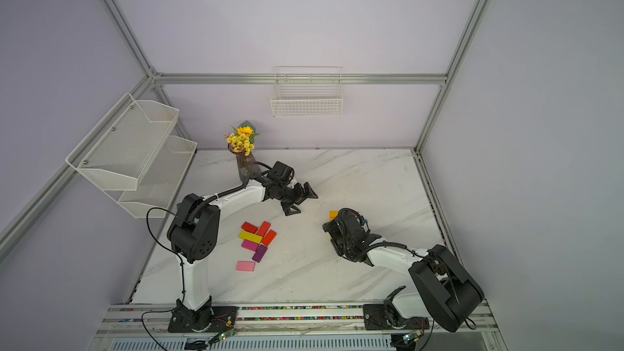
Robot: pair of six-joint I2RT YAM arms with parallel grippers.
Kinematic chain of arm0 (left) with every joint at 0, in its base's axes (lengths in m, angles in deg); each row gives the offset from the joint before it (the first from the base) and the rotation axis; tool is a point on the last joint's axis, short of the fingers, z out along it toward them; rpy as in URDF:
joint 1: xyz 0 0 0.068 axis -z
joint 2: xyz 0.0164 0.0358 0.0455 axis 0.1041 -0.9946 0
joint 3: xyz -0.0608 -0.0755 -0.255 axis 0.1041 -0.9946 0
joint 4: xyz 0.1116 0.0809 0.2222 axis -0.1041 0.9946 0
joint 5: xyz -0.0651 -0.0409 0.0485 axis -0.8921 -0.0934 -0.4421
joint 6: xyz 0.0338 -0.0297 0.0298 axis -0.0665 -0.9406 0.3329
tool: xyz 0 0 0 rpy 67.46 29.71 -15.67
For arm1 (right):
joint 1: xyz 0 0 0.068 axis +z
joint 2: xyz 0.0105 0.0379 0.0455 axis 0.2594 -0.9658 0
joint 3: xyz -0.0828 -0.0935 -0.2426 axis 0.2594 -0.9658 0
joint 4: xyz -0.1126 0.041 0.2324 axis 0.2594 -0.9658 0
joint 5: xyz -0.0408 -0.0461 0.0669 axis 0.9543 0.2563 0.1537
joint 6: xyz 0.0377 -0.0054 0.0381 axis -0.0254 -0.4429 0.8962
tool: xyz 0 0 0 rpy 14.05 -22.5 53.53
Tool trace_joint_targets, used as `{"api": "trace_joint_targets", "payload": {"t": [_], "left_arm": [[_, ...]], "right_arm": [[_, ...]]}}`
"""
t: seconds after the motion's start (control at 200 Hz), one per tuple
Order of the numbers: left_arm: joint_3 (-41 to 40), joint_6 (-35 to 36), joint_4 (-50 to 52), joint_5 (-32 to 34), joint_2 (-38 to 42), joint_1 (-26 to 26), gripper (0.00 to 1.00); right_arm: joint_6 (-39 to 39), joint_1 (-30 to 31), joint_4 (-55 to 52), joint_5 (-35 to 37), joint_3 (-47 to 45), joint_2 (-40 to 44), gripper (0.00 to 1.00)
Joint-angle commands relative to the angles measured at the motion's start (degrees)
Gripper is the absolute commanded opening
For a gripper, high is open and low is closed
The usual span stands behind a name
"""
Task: Assemble the letter c with building blocks
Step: Assemble the building block at the center of the board.
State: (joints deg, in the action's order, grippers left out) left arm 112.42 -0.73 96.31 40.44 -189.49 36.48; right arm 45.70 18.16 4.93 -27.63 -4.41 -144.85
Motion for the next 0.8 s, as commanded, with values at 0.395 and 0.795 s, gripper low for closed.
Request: {"api": "trace_joint_targets", "payload": {"t": [0.395,0.795], "left_arm": [[2.2,0.3,-1.1,-1.1,-0.2,-0.3,1.0],[0.3,0.5,-0.7,-0.6,4.7,-0.5,1.0]], "right_arm": [[0.2,-1.3,-2.5,-3.7,-0.5,1.6,0.82],[-9.1,-14.7,-11.3,-13.5,6.0,9.1,0.82]]}}
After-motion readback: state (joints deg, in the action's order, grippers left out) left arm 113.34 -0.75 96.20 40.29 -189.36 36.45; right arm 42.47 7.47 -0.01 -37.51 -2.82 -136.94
